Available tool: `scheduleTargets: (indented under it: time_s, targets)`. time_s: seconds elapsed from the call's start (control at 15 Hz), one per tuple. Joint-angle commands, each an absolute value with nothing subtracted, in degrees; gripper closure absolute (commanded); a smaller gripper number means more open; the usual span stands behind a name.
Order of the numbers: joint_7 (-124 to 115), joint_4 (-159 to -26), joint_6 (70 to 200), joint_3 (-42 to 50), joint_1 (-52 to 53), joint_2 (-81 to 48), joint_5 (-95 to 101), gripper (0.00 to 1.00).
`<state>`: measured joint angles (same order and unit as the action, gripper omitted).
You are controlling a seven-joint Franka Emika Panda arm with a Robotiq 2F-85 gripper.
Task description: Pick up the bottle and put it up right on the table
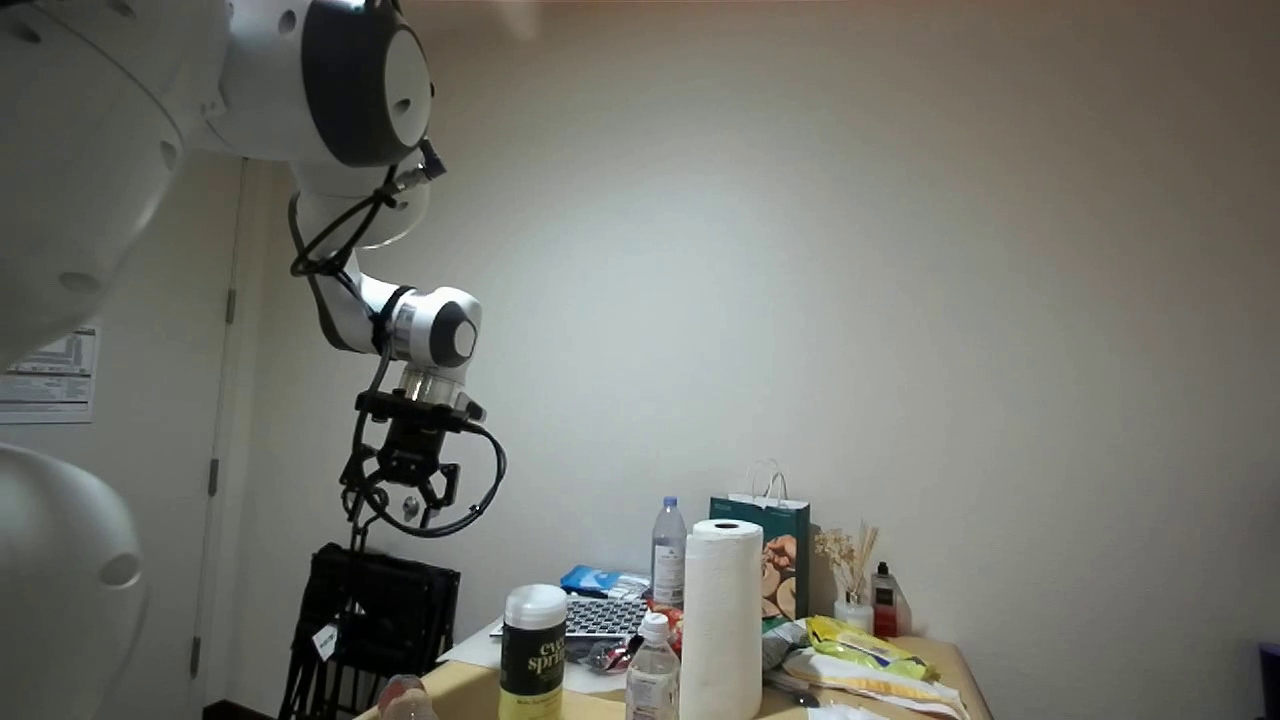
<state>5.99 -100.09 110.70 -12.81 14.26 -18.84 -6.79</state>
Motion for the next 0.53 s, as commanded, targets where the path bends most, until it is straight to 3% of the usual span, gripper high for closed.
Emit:
scheduleTargets:
  time_s: [0.0, 0.47]
  targets:
    - [5.86, -100.27, 110.48, -13.03, 14.13, -18.95, -6.69, 0.0]
    - [10.31, -103.27, 110.61, -14.62, 16.29, -20.62, -2.67, 0.0]
